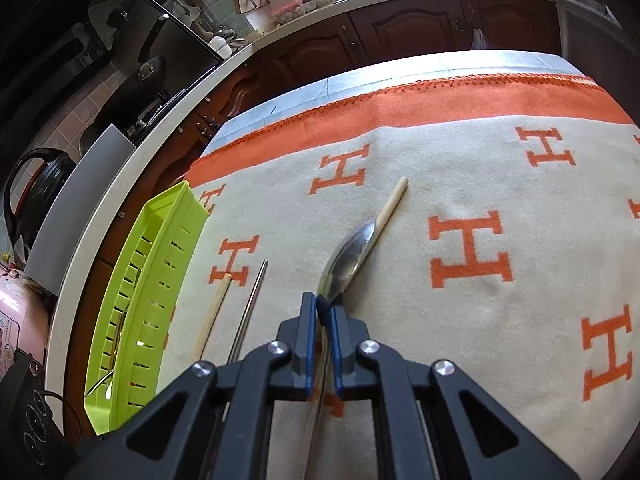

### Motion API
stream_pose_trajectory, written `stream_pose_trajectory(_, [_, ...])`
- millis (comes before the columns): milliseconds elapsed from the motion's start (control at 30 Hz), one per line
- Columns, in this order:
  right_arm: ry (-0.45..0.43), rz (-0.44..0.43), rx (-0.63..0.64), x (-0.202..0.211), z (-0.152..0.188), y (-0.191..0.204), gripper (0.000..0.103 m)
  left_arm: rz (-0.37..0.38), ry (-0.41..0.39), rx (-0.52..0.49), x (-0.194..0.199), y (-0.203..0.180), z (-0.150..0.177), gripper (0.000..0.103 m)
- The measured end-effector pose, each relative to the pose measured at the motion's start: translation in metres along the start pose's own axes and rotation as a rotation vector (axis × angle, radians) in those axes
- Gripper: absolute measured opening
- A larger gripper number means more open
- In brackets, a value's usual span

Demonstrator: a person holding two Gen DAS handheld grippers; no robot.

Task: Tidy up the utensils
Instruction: 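Grasp a steel chopstick with the left tool while the right tool grasps a steel spoon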

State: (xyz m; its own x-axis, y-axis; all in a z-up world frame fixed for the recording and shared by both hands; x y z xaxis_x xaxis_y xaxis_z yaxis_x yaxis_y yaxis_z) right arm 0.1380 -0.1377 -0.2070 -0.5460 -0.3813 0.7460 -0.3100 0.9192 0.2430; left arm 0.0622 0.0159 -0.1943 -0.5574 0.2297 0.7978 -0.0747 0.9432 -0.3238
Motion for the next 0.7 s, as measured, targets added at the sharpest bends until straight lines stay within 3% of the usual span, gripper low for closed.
stream_pose_trajectory(333, [-0.02,-0.027,-0.006,0.023,0.002,-0.001,0.002,0.065,0.029,0.084,0.002,0.012,-0.007,0.003])
stream_pose_trajectory(700, [-0.063,-0.071,0.015,0.06,-0.006,0.013,0.002,0.092,-0.07,0.083,0.045,0.009,-0.025,0.003])
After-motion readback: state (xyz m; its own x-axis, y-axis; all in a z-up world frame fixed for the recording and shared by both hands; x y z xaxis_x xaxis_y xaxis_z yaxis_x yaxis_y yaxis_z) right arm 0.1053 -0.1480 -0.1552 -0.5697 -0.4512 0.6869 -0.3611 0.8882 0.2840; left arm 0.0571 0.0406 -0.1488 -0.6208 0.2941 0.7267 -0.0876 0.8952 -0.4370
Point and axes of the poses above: each gripper's, at about its wrist camera, not at the fingertips, and x roughly against the way its jaws point, y to its left, z to its underside, the point moved 1 cm from there along -x, roughly the way its jaws point, and after that the axes turned 14 degrees about x, right-handed, at the moved point
